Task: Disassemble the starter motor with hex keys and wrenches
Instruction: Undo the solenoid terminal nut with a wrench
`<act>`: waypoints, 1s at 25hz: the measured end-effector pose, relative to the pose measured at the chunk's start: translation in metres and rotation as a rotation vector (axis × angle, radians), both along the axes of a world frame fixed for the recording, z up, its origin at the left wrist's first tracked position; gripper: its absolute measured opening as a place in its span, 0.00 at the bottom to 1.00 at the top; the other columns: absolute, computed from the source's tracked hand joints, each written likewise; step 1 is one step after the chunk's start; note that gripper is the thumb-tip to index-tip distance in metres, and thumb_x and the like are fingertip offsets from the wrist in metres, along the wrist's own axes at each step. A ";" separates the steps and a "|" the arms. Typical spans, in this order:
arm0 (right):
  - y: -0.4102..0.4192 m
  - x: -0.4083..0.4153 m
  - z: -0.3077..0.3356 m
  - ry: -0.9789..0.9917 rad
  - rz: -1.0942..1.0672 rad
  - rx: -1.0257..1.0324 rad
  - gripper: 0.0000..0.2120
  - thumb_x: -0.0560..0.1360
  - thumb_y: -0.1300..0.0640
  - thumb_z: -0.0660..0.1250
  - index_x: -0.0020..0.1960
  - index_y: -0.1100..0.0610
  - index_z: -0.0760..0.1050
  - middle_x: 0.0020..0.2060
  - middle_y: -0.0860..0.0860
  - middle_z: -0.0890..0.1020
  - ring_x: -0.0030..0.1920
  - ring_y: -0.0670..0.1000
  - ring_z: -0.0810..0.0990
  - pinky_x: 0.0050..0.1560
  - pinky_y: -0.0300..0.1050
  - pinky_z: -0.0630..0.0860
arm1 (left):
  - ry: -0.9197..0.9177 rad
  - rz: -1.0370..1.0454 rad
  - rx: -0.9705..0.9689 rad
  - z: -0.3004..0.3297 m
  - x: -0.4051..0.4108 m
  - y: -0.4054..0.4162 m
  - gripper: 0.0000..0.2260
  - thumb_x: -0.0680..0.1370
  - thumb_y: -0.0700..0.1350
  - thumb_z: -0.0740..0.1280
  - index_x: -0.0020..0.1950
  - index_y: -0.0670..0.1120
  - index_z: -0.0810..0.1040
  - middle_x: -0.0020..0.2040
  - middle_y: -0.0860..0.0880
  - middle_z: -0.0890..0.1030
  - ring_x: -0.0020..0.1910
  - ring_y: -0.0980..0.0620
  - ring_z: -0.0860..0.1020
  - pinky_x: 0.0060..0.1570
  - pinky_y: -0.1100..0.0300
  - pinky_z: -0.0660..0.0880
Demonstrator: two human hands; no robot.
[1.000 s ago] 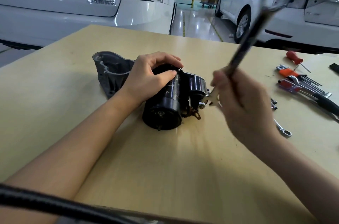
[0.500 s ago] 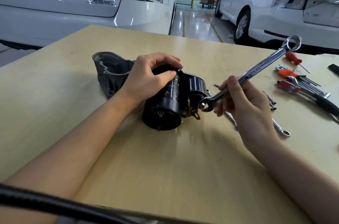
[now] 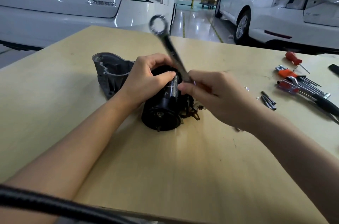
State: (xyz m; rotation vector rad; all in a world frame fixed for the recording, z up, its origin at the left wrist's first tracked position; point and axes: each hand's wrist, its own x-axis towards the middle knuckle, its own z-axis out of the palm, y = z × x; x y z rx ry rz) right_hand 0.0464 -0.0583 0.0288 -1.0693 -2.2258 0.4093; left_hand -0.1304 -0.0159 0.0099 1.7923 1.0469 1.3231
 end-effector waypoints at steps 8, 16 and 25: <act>-0.016 0.016 -0.003 0.583 -0.188 -0.001 0.11 0.79 0.51 0.61 0.39 0.53 0.74 0.23 0.43 0.70 0.24 0.42 0.65 0.26 0.37 0.63 | 0.010 0.004 -0.014 0.000 0.000 0.002 0.11 0.74 0.30 0.67 0.47 0.44 0.83 0.55 0.46 0.82 0.57 0.56 0.80 0.62 0.61 0.74; -0.014 0.039 -0.010 1.079 -0.200 -0.615 0.07 0.77 0.58 0.63 0.43 0.60 0.72 0.29 0.53 0.79 0.27 0.49 0.77 0.29 0.38 0.76 | -0.002 -0.004 -0.015 -0.001 0.001 0.002 0.11 0.74 0.29 0.67 0.48 0.44 0.82 0.55 0.44 0.82 0.58 0.54 0.80 0.63 0.60 0.73; -0.021 0.038 -0.011 0.824 -0.414 -0.475 0.07 0.77 0.60 0.66 0.43 0.61 0.73 0.24 0.53 0.76 0.21 0.51 0.72 0.23 0.40 0.69 | 0.012 -0.001 -0.016 0.000 0.001 0.001 0.11 0.74 0.29 0.67 0.48 0.43 0.82 0.55 0.45 0.82 0.57 0.55 0.80 0.61 0.62 0.74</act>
